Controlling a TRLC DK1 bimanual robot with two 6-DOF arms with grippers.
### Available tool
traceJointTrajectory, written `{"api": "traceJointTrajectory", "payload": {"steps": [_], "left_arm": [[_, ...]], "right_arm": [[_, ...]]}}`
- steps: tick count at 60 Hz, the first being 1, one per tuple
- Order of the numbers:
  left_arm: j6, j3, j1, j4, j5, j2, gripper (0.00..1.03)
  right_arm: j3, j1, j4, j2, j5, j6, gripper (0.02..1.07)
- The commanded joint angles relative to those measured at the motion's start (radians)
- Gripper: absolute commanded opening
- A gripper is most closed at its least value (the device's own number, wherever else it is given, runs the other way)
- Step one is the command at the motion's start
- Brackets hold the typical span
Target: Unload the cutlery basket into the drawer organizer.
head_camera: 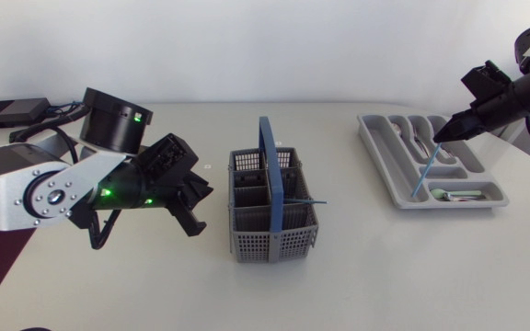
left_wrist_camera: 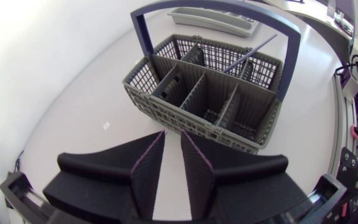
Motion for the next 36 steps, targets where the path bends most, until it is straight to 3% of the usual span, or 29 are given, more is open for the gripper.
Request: {"api": "traceJointTrajectory", "payload": {"steps": [1, 27, 36], "left_arm": [[0.004, -0.015, -0.005, -0.009, -0.001, 0.004, 0.24], [0.004, -0.014, -0.005, -0.003, -0.001, 0.021, 0.24], [0.004, -0.020, -0.004, -0.001, -0.001, 0.023, 0.24]], "right_arm": [[0.045, 0.011, -0.018, 0.052, 0.014, -0.015, 0.11], [0.277, 0.063, -0.024, 0.328, 0.028, 0.071, 0.11], [0.315, 0.071, 0.028, 0.400, 0.027, 0.099, 0.11]]}}
